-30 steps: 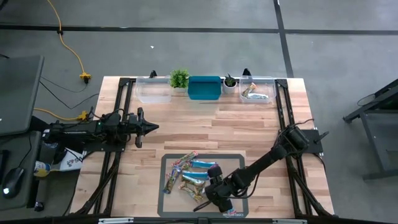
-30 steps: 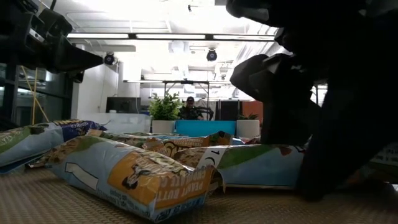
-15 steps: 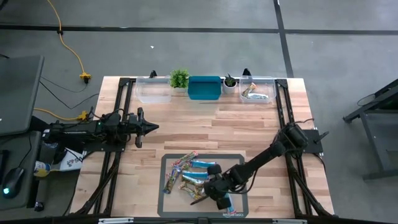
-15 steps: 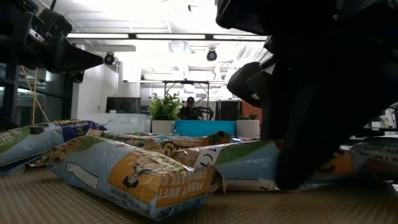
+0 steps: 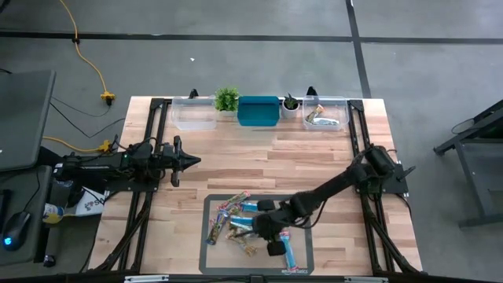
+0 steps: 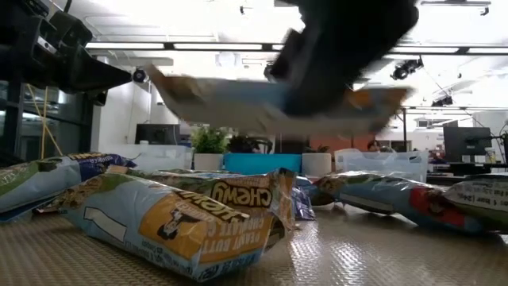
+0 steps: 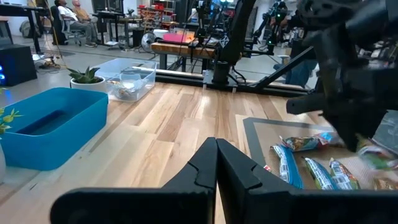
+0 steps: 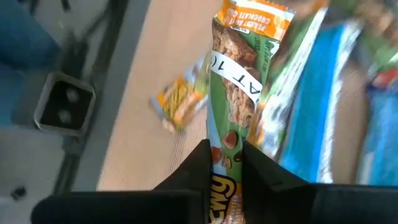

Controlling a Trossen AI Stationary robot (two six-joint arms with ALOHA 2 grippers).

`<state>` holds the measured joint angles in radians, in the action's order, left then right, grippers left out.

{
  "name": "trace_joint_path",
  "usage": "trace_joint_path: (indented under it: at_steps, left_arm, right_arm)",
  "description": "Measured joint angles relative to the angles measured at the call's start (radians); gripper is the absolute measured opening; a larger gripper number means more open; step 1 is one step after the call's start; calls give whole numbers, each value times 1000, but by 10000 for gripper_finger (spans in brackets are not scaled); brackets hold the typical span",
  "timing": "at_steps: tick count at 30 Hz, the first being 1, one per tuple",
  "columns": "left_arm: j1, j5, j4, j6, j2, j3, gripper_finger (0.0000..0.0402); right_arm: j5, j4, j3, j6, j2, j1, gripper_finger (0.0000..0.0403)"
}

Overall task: Pick and place Granola Bars by type
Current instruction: Put the yellow granola bar into the right transparent bin

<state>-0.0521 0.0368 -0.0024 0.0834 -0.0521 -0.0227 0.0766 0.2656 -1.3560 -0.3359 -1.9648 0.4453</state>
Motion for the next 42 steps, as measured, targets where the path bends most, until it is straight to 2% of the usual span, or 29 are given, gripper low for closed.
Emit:
trace_joint_path:
  at_steps: [6, 14, 20, 25, 31, 35, 42]
  left_arm:
    - [0, 0, 0, 0, 0, 0, 1]
    - [0, 0, 0, 0, 0, 0, 1]
    - [0, 0, 0, 0, 0, 0, 1]
    - [0, 0, 0, 0, 0, 0, 1]
    - [0, 0, 0, 0, 0, 0, 1]
    - [0, 0, 0, 0, 0, 0, 1]
    - [0, 0, 0, 0, 0, 0, 1]
  right_arm:
    - [29, -187, -1, -7, 48, -49, 45]
    - [-65, -476, -2, 48, 121, -128, 45]
    - [-145, -587, -3, 136, 174, -190, 39]
    - [-225, -585, -3, 176, 228, -252, 48]
    - [-404, -539, -3, 276, 307, -319, 44]
    - [-545, -417, -4, 342, 380, -363, 39]
    - [-879, -108, -5, 371, 516, -438, 48]
